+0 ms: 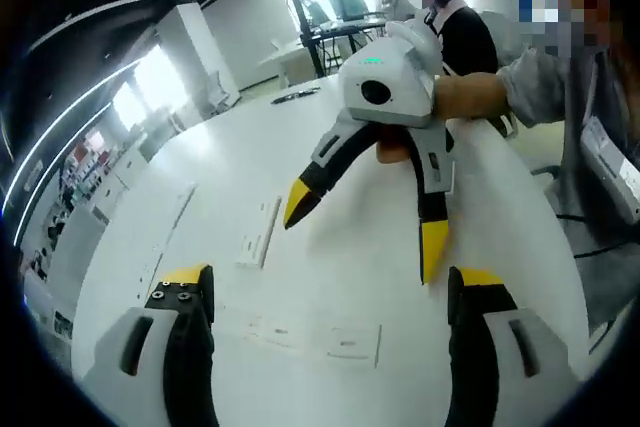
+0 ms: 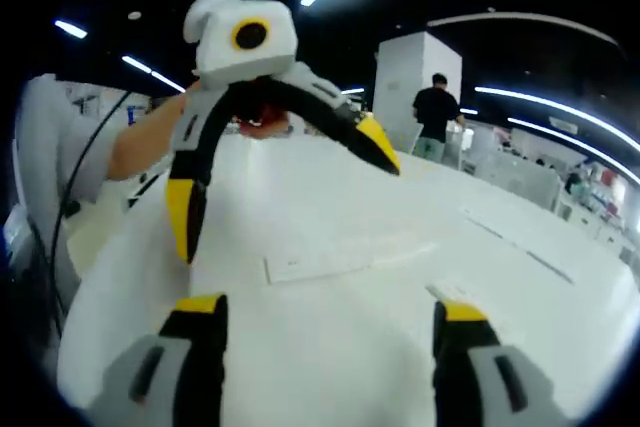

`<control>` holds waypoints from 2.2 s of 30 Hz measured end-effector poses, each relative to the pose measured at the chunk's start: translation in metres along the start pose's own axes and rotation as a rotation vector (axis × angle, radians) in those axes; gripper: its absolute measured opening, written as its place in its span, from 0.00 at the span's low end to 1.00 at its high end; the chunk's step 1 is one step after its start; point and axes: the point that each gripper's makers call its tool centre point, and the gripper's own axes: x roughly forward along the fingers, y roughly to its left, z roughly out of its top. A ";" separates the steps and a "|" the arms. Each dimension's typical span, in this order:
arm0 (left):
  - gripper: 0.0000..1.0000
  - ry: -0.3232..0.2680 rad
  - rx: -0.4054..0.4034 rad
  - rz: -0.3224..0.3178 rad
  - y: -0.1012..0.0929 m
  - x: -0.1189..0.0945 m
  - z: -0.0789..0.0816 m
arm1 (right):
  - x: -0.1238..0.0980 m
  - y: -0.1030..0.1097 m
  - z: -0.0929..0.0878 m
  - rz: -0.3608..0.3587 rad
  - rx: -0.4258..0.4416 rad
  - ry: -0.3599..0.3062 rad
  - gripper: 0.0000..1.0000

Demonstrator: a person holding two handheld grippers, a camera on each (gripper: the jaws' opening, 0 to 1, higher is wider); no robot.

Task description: Locate the socket holder cover, grip the socket holder cover, clip it into the socket holder slot.

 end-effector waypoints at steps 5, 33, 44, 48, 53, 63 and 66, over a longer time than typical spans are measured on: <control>0.95 -0.115 -0.068 -0.031 -0.011 -0.003 0.008 | 0.001 0.002 0.000 0.003 -0.001 -0.001 0.85; 0.95 -0.431 -0.180 0.151 0.002 -0.028 -0.021 | -0.001 -0.005 0.001 -0.010 -0.009 0.002 0.84; 0.95 -0.286 -0.104 0.241 0.023 -0.023 -0.058 | 0.002 -0.002 0.000 -0.006 -0.017 0.007 0.84; 0.95 -0.246 -0.094 0.245 0.026 -0.021 -0.066 | 0.002 -0.002 0.000 -0.006 -0.016 0.008 0.84; 0.93 -0.205 -0.076 0.265 0.030 -0.022 -0.076 | 0.002 -0.002 -0.001 -0.008 -0.015 0.009 0.84; 0.91 -0.177 -0.072 0.301 0.037 -0.024 -0.083 | 0.002 -0.001 -0.002 -0.009 -0.020 0.013 0.84; 0.91 -0.175 -0.075 0.312 0.039 -0.025 -0.084 | 0.002 -0.002 -0.001 -0.011 -0.020 0.013 0.84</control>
